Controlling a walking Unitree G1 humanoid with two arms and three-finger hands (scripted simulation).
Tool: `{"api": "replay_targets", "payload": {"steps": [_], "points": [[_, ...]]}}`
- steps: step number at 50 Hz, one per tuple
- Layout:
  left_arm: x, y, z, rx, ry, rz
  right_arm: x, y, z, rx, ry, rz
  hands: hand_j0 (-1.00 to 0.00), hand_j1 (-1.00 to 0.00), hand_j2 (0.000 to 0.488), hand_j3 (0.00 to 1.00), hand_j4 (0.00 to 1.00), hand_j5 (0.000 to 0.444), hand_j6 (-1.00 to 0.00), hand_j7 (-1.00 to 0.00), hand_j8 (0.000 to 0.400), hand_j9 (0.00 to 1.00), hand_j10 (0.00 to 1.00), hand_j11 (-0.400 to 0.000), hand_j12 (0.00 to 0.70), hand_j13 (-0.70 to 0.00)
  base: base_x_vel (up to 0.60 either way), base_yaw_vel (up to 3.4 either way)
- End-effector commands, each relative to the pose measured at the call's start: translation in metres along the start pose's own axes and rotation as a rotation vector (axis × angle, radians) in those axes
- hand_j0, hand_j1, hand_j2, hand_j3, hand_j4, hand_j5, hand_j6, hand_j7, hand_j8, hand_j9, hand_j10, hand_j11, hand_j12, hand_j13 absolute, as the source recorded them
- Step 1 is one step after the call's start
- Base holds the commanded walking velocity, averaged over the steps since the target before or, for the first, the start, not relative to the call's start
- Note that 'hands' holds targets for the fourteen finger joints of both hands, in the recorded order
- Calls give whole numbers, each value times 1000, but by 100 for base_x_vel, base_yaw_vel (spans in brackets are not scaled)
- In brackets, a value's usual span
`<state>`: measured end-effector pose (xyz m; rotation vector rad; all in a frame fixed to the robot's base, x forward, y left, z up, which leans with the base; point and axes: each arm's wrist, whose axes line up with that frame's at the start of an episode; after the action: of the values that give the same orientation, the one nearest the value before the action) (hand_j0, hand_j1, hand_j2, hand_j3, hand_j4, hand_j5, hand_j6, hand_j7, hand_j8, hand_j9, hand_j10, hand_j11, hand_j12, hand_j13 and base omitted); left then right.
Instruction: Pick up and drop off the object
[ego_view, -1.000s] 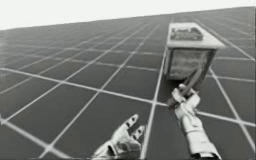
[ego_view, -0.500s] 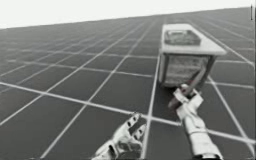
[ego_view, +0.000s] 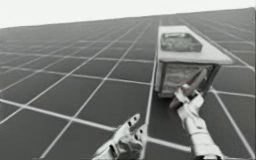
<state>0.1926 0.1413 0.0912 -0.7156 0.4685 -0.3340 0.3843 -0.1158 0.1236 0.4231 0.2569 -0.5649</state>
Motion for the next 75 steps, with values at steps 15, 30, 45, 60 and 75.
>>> {"api": "replay_targets", "payload": {"steps": [15,30,45,60,75], "points": [[-3,3,0,-15,-14,-5,-6,11,8,-3,-36,31,0,0,0,1000,1000,0,0,0,0,1000,1000,-400,0,-700,59,-2],[-3,3,0,-15,-14,-5,-6,11,8,-3,-36,31,0,0,0,1000,1000,0,0,0,0,1000,1000,-400,0,-700,58,3],[-3,3,0,-15,-14,-5,-6,11,8,-3,-36,31,0,0,0,1000,1000,0,0,0,0,1000,1000,-400,0,-700,47,23],[-3,3,0,-15,-14,-5,-6,11,8,-3,-36,31,0,0,0,1000,1000,0,0,0,0,1000,1000,-400,0,-700,41,36],[-3,3,0,-15,-14,-5,-6,11,8,-3,-36,31,0,0,0,1000,1000,0,0,0,0,1000,1000,-400,0,-700,43,29]]}}
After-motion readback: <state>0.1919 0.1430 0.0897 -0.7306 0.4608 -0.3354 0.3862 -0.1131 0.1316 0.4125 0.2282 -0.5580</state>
